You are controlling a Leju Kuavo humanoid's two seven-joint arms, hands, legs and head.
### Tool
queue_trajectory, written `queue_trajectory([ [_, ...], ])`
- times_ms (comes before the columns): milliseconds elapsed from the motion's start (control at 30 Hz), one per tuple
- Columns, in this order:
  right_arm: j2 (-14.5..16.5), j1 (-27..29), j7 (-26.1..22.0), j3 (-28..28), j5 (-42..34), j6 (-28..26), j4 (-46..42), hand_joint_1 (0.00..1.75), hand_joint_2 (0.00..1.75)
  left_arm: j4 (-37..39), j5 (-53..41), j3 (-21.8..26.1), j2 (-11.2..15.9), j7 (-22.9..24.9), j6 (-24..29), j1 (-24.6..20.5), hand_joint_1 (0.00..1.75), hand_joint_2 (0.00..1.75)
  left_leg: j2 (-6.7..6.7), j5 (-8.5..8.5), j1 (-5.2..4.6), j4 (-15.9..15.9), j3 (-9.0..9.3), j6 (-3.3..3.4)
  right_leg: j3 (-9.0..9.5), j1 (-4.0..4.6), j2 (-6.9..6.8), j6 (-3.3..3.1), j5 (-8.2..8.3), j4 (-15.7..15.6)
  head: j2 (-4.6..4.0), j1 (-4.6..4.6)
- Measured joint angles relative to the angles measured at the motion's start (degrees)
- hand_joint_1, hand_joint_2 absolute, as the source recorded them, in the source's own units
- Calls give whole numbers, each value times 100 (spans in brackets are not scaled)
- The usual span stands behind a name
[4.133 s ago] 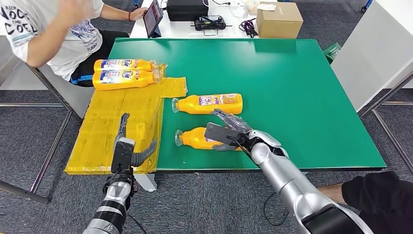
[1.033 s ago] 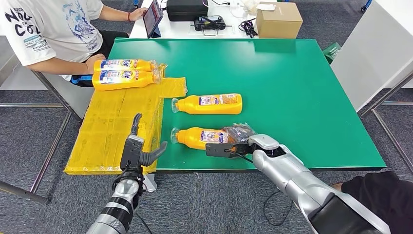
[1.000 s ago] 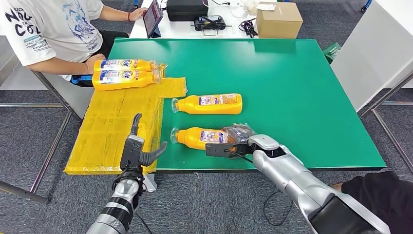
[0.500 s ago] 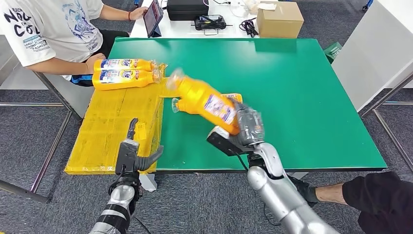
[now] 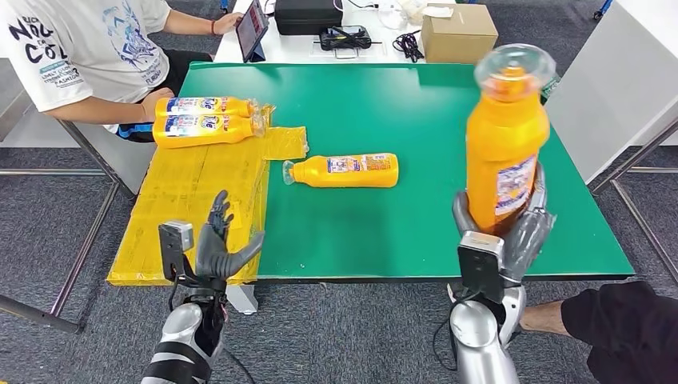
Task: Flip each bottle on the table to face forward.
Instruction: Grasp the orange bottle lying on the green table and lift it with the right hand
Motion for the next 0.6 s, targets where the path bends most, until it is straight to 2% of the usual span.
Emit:
queue_trajectory([
  [233, 96, 197, -377, 60, -415, 1138, 672, 175, 175, -344, 1497, -538, 116, 320, -1380, 113, 0, 175, -1, -1, 1, 0, -1, 0, 0, 1, 0, 0, -1, 1, 0, -1],
  [367, 219, 268, -536, 174, -483, 1302, 1108, 175, 175, -470, 1667, -768, 204, 347, -1556, 176, 0, 175, -2, -1, 4, -1, -2, -1, -1, 2, 0, 0, -2, 2, 0, -2],
  [500, 252, 273, -541, 208, -490, 1391, 1289, 175, 175, -530, 1717, -873, 266, 352, -1587, 192, 0, 175, -2, -1, 3, -1, -3, -1, 0, 1, 0, 0, -2, 1, 0, -2],
  [600, 281, 275, -493, 289, -468, 1663, 1462, 175, 175, -571, 1813, -961, 314, 351, -1655, 218, 0, 175, -1, -1, 3, -1, -3, 0, 0, 1, 1, 0, -2, 1, 0, -2],
])
